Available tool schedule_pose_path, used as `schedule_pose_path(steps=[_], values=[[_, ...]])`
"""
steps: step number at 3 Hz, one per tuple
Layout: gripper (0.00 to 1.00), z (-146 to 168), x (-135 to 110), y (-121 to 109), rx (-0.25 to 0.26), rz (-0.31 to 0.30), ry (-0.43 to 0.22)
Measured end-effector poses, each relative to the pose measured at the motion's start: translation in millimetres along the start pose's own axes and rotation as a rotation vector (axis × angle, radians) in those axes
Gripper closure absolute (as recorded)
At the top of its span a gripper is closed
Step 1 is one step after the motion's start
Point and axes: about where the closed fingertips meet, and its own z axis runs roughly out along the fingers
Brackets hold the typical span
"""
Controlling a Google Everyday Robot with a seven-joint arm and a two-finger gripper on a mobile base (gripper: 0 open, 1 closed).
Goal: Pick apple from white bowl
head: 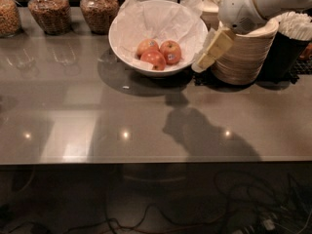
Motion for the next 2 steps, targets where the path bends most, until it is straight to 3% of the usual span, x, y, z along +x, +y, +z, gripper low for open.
schedule_pose_path(steps=[1,2], values=[[0.0,28.6,-30.4,-28.1,0.004,-0.08,-0.032],[0.0,28.6,-30.5,-28.1,0.004,-0.08,-0.032]])
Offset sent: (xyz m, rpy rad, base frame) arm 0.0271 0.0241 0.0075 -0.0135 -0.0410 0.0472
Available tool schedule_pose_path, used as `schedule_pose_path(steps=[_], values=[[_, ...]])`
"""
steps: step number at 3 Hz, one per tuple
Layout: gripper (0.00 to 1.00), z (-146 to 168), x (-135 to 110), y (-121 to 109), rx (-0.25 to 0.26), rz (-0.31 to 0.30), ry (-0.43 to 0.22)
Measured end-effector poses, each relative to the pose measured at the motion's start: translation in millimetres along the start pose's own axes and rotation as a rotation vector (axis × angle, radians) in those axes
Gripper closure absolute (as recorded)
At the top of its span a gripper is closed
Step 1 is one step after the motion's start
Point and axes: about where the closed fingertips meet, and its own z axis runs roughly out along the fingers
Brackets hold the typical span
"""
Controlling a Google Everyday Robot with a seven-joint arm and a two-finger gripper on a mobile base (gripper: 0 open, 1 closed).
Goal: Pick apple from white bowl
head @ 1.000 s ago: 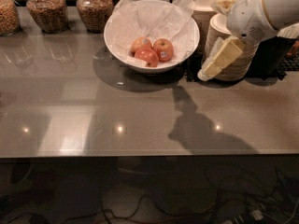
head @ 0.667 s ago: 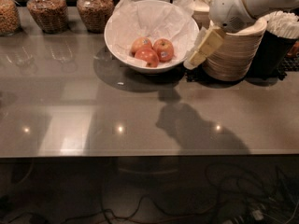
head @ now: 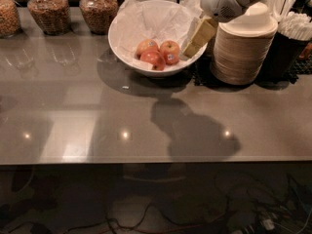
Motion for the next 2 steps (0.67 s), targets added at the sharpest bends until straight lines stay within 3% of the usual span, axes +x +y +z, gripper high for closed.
schedule_pose_path(steps=[1,2], values=[[0.0,3,1,-2,0.014,-0.045,0.018],[0.0,16,6,-18,0.066,-0.242,0.1]])
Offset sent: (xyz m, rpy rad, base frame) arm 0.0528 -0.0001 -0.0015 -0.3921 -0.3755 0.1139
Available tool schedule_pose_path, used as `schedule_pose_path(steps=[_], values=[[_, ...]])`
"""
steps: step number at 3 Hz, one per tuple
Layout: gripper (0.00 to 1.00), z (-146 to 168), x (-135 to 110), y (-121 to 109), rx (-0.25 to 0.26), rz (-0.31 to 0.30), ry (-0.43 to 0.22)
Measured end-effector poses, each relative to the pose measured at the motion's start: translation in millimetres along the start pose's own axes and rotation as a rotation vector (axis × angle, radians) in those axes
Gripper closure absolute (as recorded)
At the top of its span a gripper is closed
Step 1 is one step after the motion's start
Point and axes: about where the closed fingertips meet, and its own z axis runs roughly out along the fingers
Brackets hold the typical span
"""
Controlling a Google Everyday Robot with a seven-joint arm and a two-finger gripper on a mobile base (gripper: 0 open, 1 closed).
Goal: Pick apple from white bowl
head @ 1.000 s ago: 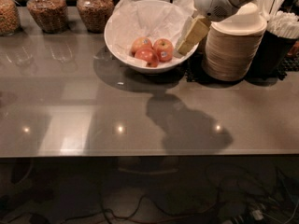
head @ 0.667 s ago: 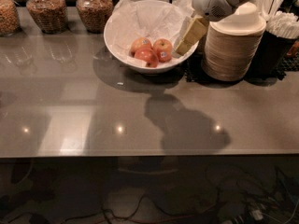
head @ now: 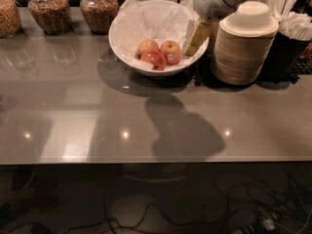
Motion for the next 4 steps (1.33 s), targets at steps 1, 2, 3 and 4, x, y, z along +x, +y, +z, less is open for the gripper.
schedule_pose_path(steps=[1,2,3,4], values=[[0.0,18,9,-13,0.026,-0.145,0.078],[0.0,34,19,-25,0.042,-0.208,0.122],[0.0,54,34,-30,0.025,-0.228,0.164],[0.01,70,53,-26,-0.009,-0.206,0.195]])
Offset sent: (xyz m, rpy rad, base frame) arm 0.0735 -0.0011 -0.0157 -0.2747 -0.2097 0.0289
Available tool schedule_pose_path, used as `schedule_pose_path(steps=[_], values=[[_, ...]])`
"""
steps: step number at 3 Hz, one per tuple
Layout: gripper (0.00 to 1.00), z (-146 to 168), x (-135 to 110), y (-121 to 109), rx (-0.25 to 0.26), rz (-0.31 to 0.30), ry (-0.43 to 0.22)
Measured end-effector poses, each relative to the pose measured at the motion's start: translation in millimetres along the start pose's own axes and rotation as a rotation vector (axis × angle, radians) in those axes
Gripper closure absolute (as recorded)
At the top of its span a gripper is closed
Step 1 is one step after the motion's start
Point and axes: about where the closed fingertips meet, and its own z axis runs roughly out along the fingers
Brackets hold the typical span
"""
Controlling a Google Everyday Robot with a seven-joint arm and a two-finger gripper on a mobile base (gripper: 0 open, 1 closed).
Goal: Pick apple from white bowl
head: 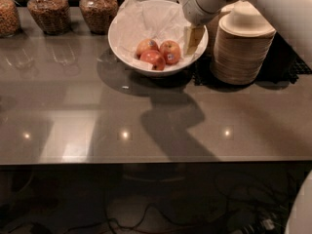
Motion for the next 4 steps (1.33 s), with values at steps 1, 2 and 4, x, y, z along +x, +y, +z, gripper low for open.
schedule_pose_path(steps=[1,2,4], values=[[0.1,18,9,10,-0.04,0.036,0.001],[0.18,33,14,20,-0.077,0.082,-0.015],[0.18,54,15,40,-0.175,0.193,-0.058]])
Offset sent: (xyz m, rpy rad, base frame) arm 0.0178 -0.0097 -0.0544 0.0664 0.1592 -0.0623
